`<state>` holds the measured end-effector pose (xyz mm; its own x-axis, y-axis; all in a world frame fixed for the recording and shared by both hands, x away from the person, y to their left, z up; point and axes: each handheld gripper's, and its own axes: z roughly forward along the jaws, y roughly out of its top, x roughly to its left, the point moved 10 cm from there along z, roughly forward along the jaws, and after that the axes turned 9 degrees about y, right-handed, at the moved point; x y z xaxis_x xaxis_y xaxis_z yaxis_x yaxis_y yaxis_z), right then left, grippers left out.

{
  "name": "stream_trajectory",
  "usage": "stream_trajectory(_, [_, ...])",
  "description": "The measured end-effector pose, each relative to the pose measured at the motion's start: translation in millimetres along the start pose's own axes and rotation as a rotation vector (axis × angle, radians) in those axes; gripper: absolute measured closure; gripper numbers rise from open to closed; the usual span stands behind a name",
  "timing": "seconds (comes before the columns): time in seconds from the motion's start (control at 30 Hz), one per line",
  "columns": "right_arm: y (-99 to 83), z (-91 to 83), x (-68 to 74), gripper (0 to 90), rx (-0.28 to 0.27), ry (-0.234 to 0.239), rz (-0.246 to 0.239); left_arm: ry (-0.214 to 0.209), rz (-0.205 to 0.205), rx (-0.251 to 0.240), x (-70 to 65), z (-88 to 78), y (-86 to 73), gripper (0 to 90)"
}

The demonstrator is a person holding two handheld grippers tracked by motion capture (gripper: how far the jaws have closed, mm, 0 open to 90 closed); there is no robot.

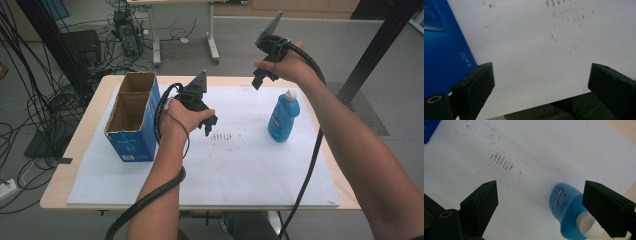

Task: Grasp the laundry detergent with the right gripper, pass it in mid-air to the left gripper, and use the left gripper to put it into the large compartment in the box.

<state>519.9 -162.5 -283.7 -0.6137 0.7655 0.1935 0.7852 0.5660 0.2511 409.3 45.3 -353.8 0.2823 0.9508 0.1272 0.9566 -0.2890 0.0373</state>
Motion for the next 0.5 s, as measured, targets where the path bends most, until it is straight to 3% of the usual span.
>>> stream_trajectory(0.5, [-13.4, -8.2, 2.6, 13.4, -0.007, -0.009, -0.021, 0.008, 0.002, -0.008, -0.4, -1.4, -1.9, 7.2])
